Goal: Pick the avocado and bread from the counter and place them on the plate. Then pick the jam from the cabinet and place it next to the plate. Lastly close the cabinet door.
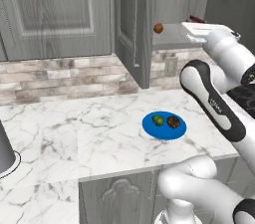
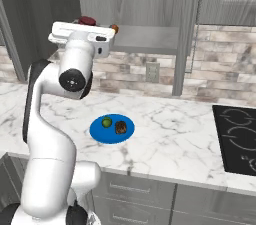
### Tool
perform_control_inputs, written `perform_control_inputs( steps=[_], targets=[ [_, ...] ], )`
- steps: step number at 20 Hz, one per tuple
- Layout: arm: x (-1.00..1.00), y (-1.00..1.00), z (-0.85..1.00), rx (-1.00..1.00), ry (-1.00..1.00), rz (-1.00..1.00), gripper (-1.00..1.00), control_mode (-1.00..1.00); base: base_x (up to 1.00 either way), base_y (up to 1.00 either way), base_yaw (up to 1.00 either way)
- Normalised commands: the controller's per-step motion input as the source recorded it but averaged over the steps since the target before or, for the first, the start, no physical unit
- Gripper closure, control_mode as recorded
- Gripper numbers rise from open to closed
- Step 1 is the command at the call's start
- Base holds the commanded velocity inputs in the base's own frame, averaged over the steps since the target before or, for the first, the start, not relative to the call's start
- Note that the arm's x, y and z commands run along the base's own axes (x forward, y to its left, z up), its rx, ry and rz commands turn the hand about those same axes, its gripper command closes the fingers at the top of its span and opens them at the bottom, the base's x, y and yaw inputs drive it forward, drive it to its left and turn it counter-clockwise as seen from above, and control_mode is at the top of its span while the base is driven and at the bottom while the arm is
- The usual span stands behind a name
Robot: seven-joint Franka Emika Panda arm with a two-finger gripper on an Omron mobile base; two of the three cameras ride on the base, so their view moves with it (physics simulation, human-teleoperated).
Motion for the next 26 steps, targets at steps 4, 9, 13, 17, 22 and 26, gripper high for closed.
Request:
perform_control_inputs(
  steps=[4,9,13,17,22,26],
  targets=[
    [-0.85,-0.16,-0.36,0.05,0.24,0.10,1.00,-1.00,0.00,0.00,0.00],
    [-0.39,-0.06,-0.66,0.01,0.31,0.11,1.00,-1.00,0.00,0.00,0.00],
    [-0.08,0.00,-0.67,0.00,0.33,0.06,1.00,-1.00,0.00,0.00,0.00],
    [0.03,0.00,-0.64,0.00,0.36,0.04,1.00,-1.00,0.00,0.00,0.00],
    [0.14,0.00,-0.64,-0.01,0.32,0.03,1.00,-1.00,0.00,0.00,0.00],
    [0.13,0.00,-0.36,-0.03,0.08,0.03,1.00,-1.00,0.00,0.00,0.00]
  ],
)
